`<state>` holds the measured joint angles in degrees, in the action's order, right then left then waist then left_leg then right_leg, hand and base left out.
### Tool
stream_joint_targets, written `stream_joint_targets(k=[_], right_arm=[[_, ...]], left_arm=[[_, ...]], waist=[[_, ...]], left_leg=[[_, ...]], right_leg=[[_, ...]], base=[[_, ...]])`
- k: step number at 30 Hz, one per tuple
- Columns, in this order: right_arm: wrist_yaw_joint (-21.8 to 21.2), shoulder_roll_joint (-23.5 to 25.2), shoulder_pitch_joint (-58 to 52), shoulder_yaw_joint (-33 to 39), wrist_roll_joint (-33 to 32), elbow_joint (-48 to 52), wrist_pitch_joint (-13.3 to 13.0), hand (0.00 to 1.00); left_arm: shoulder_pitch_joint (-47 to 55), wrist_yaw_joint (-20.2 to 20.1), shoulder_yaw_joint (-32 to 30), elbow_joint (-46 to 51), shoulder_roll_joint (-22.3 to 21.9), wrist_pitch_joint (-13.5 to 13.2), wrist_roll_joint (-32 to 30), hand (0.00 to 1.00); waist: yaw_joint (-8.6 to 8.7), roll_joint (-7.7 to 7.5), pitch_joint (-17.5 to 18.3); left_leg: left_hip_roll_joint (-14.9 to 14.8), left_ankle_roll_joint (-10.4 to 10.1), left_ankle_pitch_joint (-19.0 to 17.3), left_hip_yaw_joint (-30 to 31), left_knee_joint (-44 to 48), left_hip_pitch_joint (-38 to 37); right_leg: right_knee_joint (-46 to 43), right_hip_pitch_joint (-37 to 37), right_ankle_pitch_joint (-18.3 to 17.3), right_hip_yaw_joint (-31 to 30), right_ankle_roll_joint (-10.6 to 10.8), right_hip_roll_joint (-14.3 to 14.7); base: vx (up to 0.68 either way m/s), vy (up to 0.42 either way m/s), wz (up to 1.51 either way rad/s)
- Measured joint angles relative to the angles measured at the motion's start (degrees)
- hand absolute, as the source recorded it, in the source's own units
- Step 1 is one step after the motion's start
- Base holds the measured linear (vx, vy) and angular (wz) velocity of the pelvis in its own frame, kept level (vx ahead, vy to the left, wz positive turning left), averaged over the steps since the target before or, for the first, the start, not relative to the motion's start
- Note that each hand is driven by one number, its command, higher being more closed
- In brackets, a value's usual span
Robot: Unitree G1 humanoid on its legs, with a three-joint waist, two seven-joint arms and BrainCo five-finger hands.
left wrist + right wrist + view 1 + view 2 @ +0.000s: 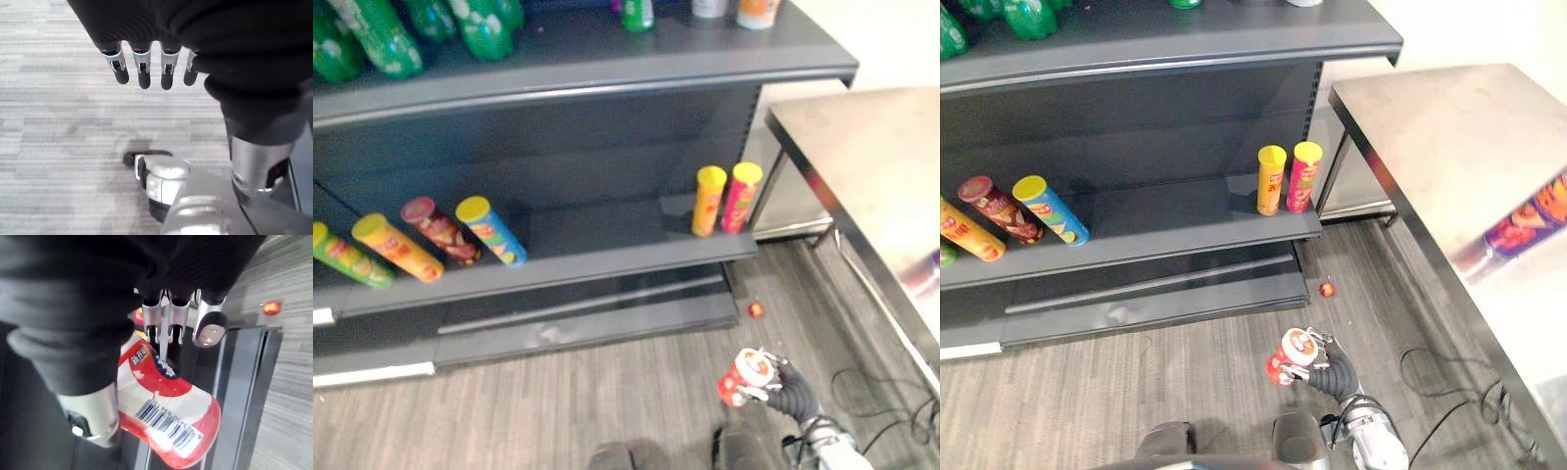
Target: Put the gum and the chips on the shelf.
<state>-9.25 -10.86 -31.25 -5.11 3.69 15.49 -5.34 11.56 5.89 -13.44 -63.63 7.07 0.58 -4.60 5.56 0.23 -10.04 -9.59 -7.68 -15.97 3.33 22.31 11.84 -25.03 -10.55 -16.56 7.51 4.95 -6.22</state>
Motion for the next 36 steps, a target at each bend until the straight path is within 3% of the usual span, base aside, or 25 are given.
stream_joint_targets(k=[2, 6, 10, 11, 12, 13, 15, 18, 20, 24, 28, 30, 33, 36], right_arm=[[-0.2, -0.1, 1.0, 0.1, -0.3, 0.3, -0.2, 1.0], [-0.1, -0.7, 3.8, 0.2, -0.2, 1.1, -0.1, 1.0], [0.0, -3.0, 5.7, 1.9, -0.1, 5.7, -0.1, 1.0], [0.2, -4.3, 7.9, 3.4, 0.0, 7.6, -0.4, 1.0], [0.5, -4.5, 9.5, 6.0, 0.1, 10.5, -0.4, 1.0], [1.0, -4.7, 10.1, 7.6, 0.1, 12.0, -0.7, 1.0], [3.1, -7.7, 14.8, 14.5, 0.0, 14.5, -1.0, 1.0], [5.1, -13.1, 19.0, 20.8, -1.6, 17.7, -1.2, 1.0], [5.4, -16.3, 22.2, 23.7, -3.9, 18.6, -1.7, 1.0], [5.9, -21.7, 31.2, 24.9, -7.7, 18.4, -3.7, 1.0], [6.5, -27.6, 41.0, 20.4, -9.3, 13.4, -5.1, 1.0], [6.7, -32.2, 48.4, 14.3, -9.3, 6.7, -5.1, 1.0], [6.7, -36.9, 60.4, 4.0, -8.9, -6.4, -3.5, 1.0], [7.0, -37.8, 70.3, -3.5, -8.7, -18.4, -1.4, 1.0]], left_arm=[[0.0, 0.2, 0.0, 0.2, 0.5, 0.0, 0.0, 0.0], [0.6, 0.5, 0.3, 1.2, 1.1, 0.1, 0.0, 0.0], [2.4, 0.0, 1.9, 3.9, 1.7, 0.0, 0.0, 0.0], [2.2, -0.2, 2.4, 4.9, 1.1, 0.0, 0.0, 0.0], [2.2, -0.7, 2.2, 4.9, 1.7, 0.0, 0.0, 0.0], [2.1, -1.1, 2.0, 5.0, 2.2, -0.1, 0.0, 0.0], [1.6, -2.2, 1.2, 5.5, 0.6, -0.6, 0.0, 0.0], [1.7, -2.9, -0.3, 5.1, -0.7, -0.4, 0.0, 0.0], [1.8, -3.2, -2.4, 5.0, -0.5, -0.4, 0.0, 0.0], [2.3, -3.9, -5.1, 4.4, 0.4, -0.4, 0.0, 0.0], [3.4, -4.2, -5.1, 3.4, 0.3, -0.4, 0.0, 0.0], [3.4, -4.3, -5.1, 2.5, 0.3, -0.3, 0.0, 0.0], [3.3, -4.5, -4.8, 2.5, 0.2, -0.3, 0.0, 0.0], [3.4, -4.4, -4.3, 2.5, 0.1, -0.2, 0.0, 0.0]], waist=[[-1.06, -0.7, 0.3], [-1.27, -1.46, 1.7], [-1.72, -0.83, 4.4], [-1.78, 0.92, 4.4], [-1.75, -1.0, 5.5], [-1.64, -2.16, 5.9], [-1.34, -0.85, 7.0], [-1.24, 0.69, 7.7], [-1.11, 0.62, 7.8], [-1.27, -0.88, 9.8], [-1.68, -1.71, 11.1], [-2.13, -1.76, 11.4], [-4.37, -1.7, 11.4], [-6.16, -1.65, 11.5]], left_leg=[[-0.6, -1.0, 2.3, 0.5, -4.4, -0.2], [-1.5, -2.0, 7.8, -0.1, -13.5, -2.9], [-4.6, -1.7, 12.7, -2.7, -20.0, -6.6], [-7.0, -1.9, 12.7, -2.9, -20.4, -7.2], [-5.7, -2.8, 13.3, -4.4, -20.8, -7.4], [-5.0, -3.0, 13.1, -4.9, -21.7, -8.1], [-7.2, -4.6, 13.4, -6.5, -25.1, -10.3], [-7.7, -5.1, 13.8, -7.6, -26.7, -11.5], [-7.7, -5.2, 13.9, -7.7, -27.2, -12.2], [-7.5, -5.2, 14.1, -7.4, -27.4, -12.6], [-7.4, -5.2, 14.2, -7.3, -27.5, -13.1], [-7.3, -5.2, 14.3, -7.2, -27.6, -13.2], [-7.3, -5.2, 14.7, -6.9, -27.6, -13.0], [-7.3, -5.1, 15.2, -5.6, -27.7, -12.7]], right_leg=[[1.7, -0.2, 0.7, 0.7, -1.0, 1.1], [4.4, 0.9, 2.4, 1.3, -2.3, 2.0], [0.5, 0.0, 6.7, 0.9, -2.2, 4.4], [0.7, -2.4, 2.4, -1.1, -2.4, 5.6], [13.5, -0.5, 8.9, -2.2, -0.8, 3.8], [15.5, -0.4, 11.7, -3.3, 0.3, 2.2], [16.9, 0.8, 11.7, -3.7, 0.0, 4.5], [16.9, 0.9, 11.7, -4.0, 0.0, 5.1], [17.0, 1.9, 11.7, -4.1, 0.0, 5.2], [17.5, 2.3, 11.7, -4.1, 0.1, 5.1], [18.3, 3.4, 12.0, -4.1, 0.3, 5.0], [19.1, 3.9, 12.6, -4.1, 0.3, 5.0], [20.1, 4.1, 13.5, -3.8, 0.2, 5.1], [20.6, 4.5, 13.8, -2.9, 0.1, 5.0]], base=[[0.14, -0.172, 0.27], [0.15, -0.091, 0.35], [0.15, -0.039, 0.27], [0.08, -0.077, 0.1], [0.1, -0.116, 0.06], [0.1, -0.107, 0.15], [0.05, -0.128, -0.07], [-0.02, -0.038, -0.13], [-0.03, -0.003, -0.02], [-0.03, 0.009, 0.04], [0.0, 0.002, 0.02], [-0.02, 0.008, 0.0], [-0.02, 0.004, 0.02], [-0.01, 0.004, 0.18]])
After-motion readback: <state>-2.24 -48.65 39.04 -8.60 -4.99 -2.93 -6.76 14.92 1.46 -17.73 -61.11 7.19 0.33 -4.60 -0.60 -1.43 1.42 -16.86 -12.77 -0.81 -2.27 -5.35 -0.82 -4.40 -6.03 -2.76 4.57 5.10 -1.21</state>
